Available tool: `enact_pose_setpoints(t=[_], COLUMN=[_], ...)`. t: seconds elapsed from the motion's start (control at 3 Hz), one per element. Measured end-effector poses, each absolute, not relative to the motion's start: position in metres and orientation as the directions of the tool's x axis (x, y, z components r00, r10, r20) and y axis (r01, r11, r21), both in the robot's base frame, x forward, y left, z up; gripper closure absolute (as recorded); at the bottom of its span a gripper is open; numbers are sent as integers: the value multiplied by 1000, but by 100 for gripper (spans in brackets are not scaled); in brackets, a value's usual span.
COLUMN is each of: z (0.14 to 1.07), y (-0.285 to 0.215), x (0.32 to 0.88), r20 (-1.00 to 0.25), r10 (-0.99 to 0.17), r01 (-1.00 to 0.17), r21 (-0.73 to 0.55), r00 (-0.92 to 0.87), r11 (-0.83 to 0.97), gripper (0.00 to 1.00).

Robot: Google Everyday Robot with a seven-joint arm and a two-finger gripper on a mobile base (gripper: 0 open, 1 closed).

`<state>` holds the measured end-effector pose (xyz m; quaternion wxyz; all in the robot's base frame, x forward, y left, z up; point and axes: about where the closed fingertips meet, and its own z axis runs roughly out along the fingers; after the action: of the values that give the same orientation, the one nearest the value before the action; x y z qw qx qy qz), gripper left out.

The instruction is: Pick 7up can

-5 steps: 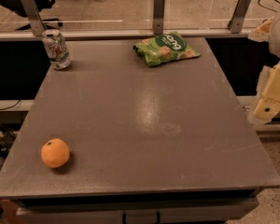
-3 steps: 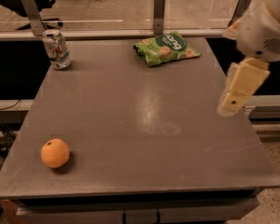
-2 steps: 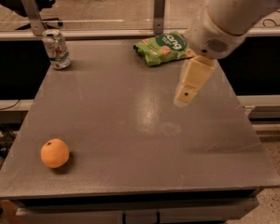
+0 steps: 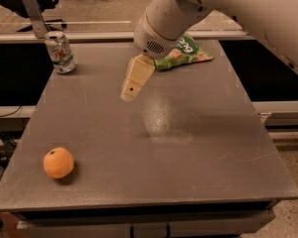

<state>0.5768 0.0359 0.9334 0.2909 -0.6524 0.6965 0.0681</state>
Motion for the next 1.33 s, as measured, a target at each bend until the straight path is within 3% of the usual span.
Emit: enact_pose_setpoints(t=[0.67, 1.33], z=[933, 935], y=[53, 126], x=[598, 684], r20=[-538, -717], r10=[-843, -697], r01=[-940, -904], r21=[-292, -319], r00=[6, 34], r11=[179, 285], gripper=[0, 0])
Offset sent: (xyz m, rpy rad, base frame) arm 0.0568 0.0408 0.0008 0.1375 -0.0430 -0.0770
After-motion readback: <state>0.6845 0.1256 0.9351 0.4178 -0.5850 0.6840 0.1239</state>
